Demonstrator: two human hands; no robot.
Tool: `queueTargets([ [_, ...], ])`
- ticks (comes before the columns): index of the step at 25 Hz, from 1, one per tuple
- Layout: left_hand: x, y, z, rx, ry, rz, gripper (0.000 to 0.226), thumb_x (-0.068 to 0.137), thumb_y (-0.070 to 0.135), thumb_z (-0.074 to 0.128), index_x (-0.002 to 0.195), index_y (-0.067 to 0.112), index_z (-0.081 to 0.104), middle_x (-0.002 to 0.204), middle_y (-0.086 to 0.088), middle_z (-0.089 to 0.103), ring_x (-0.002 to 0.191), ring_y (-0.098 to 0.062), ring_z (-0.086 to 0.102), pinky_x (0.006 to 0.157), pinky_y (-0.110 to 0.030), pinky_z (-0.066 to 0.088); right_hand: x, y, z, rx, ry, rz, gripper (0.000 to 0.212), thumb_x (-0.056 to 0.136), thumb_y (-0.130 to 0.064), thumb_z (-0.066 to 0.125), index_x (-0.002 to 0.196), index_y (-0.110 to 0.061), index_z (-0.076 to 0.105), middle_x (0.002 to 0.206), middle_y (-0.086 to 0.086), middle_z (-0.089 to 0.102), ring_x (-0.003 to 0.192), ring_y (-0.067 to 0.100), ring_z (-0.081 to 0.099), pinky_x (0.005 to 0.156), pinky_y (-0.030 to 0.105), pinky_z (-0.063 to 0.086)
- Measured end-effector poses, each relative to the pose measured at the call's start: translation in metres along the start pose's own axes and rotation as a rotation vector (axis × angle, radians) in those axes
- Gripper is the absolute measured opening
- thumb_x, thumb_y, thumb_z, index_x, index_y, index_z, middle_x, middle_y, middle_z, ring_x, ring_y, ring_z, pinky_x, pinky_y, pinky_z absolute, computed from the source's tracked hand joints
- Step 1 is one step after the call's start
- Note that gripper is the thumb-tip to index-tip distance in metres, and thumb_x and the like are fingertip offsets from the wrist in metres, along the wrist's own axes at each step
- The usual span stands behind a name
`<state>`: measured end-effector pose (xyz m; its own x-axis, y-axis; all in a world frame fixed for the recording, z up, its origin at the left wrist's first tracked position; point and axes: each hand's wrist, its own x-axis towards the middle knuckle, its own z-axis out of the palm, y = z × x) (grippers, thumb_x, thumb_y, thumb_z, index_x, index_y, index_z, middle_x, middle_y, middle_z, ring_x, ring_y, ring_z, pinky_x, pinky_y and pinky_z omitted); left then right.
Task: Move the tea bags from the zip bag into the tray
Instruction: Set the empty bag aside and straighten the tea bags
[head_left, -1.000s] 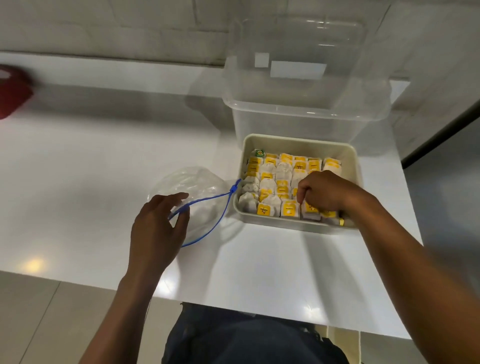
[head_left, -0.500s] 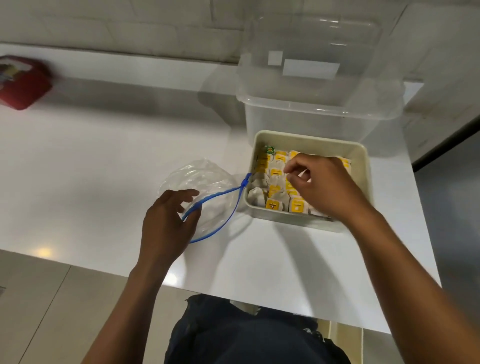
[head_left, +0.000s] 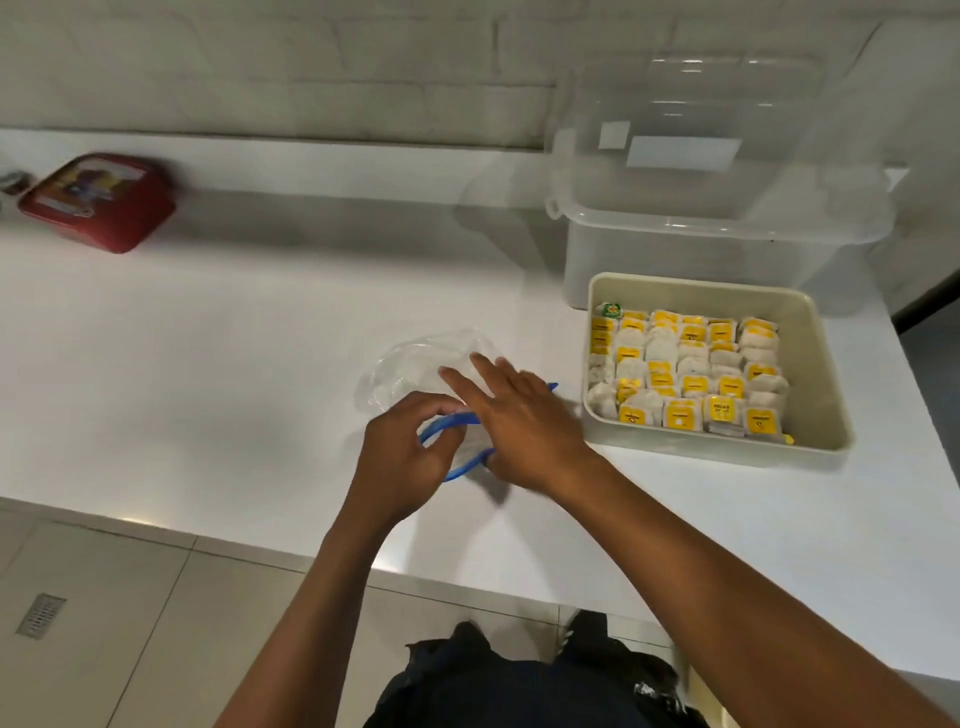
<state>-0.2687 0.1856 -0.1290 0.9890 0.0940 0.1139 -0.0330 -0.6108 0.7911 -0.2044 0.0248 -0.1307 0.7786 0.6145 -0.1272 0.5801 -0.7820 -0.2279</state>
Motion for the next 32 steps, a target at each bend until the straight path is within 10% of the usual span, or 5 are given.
queueTargets([
  [6, -0.008, -0.028, -0.011, -0.099, 0.014, -0.328, 0.073, 0.088, 0.05, 0.066, 0.15, 0.042, 0.029, 0.16, 0.009, 0.022, 0.135, 0.0, 0.033, 0.104, -0.025, 0.036, 0.007, -0.02, 0.031, 0.442, 0.169, 0.13, 0.032, 0.078, -0.011, 0.05, 0.105, -0.02, 0.064, 0.098, -0.001, 0.064, 0.096, 0.023, 0.055, 0.085, 0.039, 0.046],
  [9, -0.017, -0.006, 0.009, -0.458, -0.253, -0.361, 0.059, 0.091, 0.068, 0.046, 0.143, 0.041, 0.042, 0.141, 0.006, 0.055, 0.122, -0.01, 0.058, 0.102, -0.041, 0.05, -0.017, -0.042, 0.028, 0.886, 0.49, 0.221, 0.046, 0.068, 0.002, 0.049, 0.11, -0.014, 0.058, 0.107, 0.0, 0.058, 0.1, 0.016, 0.055, 0.086, 0.034, 0.05],
  [13, -0.044, 0.033, 0.043, -0.806, -0.35, -0.419, 0.032, 0.105, 0.033, 0.039, 0.126, 0.022, 0.06, 0.118, -0.011, 0.069, 0.113, -0.025, 0.065, 0.1, -0.049, 0.051, -0.081, -0.058, 0.024, 1.06, 0.615, 0.325, 0.062, 0.073, -0.003, 0.052, 0.132, -0.019, 0.04, 0.131, 0.0, 0.045, 0.124, 0.014, 0.048, 0.102, 0.035, 0.046],
  [22, -0.154, 0.131, 0.197, -0.611, -1.057, -0.408, 0.02, 0.095, 0.029, 0.051, 0.099, 0.03, 0.071, 0.108, 0.002, 0.069, 0.106, -0.012, 0.064, 0.095, -0.03, 0.049, -0.327, -0.011, 0.121, 0.591, 0.963, 0.787, 0.049, 0.088, -0.014, 0.065, 0.132, -0.016, 0.045, 0.139, 0.009, 0.041, 0.132, 0.015, 0.043, 0.105, 0.021, 0.041],
  [32, -0.275, 0.021, 0.48, 0.112, -1.03, -0.022, 0.047, 0.097, 0.027, 0.058, 0.142, 0.023, 0.048, 0.144, 0.001, 0.05, 0.132, -0.017, 0.048, 0.105, -0.025, 0.039, -0.437, 0.161, 0.389, 0.751, 0.784, 1.482, 0.029, 0.087, -0.004, 0.066, 0.116, -0.006, 0.062, 0.117, 0.013, 0.06, 0.106, 0.028, 0.057, 0.085, 0.02, 0.039],
])
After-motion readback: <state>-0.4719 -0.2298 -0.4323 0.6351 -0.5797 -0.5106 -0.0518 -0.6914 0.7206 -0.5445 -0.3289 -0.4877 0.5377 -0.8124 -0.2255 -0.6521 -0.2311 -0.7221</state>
